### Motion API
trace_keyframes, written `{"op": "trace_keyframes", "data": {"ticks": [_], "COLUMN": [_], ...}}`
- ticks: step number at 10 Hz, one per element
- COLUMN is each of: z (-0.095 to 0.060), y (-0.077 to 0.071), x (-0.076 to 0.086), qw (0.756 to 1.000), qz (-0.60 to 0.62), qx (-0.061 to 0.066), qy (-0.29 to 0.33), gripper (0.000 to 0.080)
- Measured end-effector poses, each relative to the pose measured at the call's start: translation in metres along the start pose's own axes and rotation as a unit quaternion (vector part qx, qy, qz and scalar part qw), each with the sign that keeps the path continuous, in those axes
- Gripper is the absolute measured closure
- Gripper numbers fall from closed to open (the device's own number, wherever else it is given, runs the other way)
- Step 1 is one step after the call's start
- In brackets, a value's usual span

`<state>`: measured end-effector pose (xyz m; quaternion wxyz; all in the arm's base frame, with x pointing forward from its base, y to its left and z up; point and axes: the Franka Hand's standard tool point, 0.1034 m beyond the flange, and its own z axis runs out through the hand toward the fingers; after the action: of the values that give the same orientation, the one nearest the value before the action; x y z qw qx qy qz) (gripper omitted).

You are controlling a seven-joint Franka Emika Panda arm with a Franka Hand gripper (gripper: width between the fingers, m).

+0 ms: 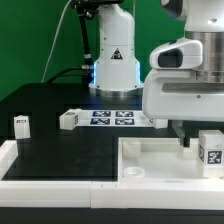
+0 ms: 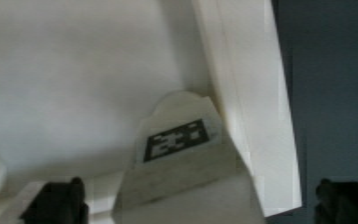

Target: Assemble one leg

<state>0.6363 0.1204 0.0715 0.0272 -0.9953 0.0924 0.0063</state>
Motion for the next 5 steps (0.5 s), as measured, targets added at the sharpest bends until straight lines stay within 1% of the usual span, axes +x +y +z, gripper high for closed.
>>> {"op": "trace_keyframes", "data": {"ticks": [1, 2, 3, 4, 5], "z": [-0.0002, -0.0003, -0.0003, -0.0003, -0.0003], "y": [0.0032, 0.0057, 0.0062, 0.0060, 0.0062], "x": [0.0013, 0.0022, 0.0024, 0.0023, 0.0024], "qw": [0.997, 0.993, 0.989, 0.990, 0.990], "qz": [-0.076, -0.121, -0.151, -0.142, -0.142], "qx": [-0.001, -0.002, -0.003, -0.003, -0.003], "qy": [0.000, 0.001, 0.001, 0.001, 0.001], "gripper": [0.0150, 0.0150, 0.0150, 0.0150, 0.0240]}}
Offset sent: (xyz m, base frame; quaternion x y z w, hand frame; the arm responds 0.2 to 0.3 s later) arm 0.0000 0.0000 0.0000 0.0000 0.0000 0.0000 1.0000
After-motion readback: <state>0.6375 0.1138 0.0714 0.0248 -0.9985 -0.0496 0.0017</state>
